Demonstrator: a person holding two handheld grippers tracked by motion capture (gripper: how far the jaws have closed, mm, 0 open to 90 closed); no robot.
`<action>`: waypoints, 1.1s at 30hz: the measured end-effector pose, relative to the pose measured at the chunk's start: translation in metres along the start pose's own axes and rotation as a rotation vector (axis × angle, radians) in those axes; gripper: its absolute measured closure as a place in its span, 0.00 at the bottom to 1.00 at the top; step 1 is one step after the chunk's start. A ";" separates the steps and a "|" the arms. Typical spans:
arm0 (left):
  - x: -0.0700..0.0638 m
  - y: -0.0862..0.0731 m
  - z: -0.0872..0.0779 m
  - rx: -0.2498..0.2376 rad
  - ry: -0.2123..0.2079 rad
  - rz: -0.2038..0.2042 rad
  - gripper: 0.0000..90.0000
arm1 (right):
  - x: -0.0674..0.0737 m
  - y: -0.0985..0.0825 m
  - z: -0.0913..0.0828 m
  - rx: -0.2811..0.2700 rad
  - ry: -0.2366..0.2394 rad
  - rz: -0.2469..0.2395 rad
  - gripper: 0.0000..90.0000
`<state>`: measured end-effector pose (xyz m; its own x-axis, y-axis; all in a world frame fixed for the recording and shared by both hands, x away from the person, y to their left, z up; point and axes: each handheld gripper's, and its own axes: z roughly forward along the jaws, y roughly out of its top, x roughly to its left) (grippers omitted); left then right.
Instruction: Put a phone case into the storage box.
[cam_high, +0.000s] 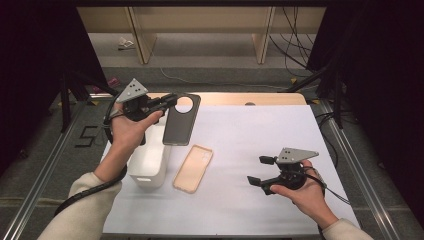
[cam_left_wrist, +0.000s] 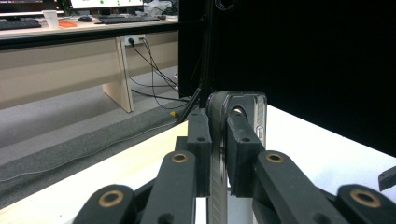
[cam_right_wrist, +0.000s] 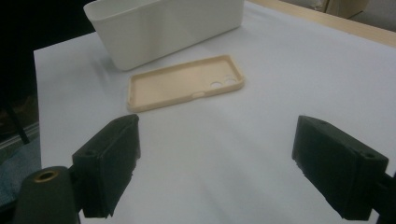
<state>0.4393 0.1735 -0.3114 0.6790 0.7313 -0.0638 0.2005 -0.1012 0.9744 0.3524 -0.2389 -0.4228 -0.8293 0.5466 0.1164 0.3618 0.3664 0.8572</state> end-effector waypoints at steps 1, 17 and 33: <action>0.001 0.000 0.000 0.003 0.002 0.005 0.90 | 0.000 0.000 0.000 0.001 -0.001 0.001 0.18; 0.022 0.001 -0.004 -0.005 0.020 0.030 0.90 | -0.002 -0.001 -0.002 -0.003 -0.004 0.006 0.18; 0.043 -0.004 -0.002 -0.012 0.036 0.030 0.90 | -0.002 -0.001 -0.003 -0.014 0.003 0.012 0.18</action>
<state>0.4664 0.2072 -0.3172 0.6587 0.7520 -0.0269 0.1722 -0.1158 0.9782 0.3520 -0.2427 -0.4224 -0.8265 0.5482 0.1280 0.3654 0.3494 0.8628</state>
